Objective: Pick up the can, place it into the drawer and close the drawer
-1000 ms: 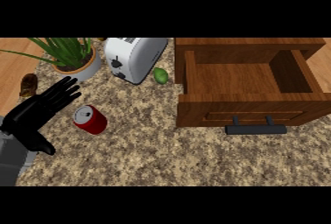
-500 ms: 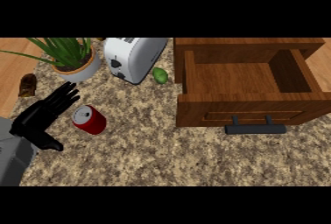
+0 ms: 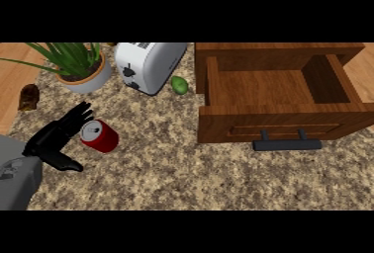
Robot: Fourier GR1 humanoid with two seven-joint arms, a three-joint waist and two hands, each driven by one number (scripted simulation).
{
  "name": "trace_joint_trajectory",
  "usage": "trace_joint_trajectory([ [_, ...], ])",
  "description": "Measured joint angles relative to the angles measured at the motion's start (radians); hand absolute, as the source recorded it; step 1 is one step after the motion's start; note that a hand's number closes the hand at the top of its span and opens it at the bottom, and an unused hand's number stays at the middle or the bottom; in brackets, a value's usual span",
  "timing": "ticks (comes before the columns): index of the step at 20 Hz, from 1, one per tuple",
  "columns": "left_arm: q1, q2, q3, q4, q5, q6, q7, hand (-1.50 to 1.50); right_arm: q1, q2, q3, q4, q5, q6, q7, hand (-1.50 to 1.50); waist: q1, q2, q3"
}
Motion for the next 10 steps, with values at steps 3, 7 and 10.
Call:
trace_joint_trajectory([
  [3,-0.016,0.003,-0.006,0.075,-0.031,0.018,-0.045,-1.50,0.009,-0.001,-0.019,0.004,-0.018,0.020,-0.005,-1.50,-0.003,0.001,0.000],
  [7,-0.037,0.000,-0.014,0.142,-0.054,0.023,-0.073,-1.50,0.016,0.001,-0.033,-0.005,-0.041,0.032,0.005,-1.50,-0.006,0.002,-0.001],
  [10,-0.050,-0.023,-0.017,0.178,-0.066,0.042,-0.092,-1.50,0.006,0.003,-0.036,0.003,-0.038,0.036,0.004,-1.50,-0.006,0.003,-0.001],
])
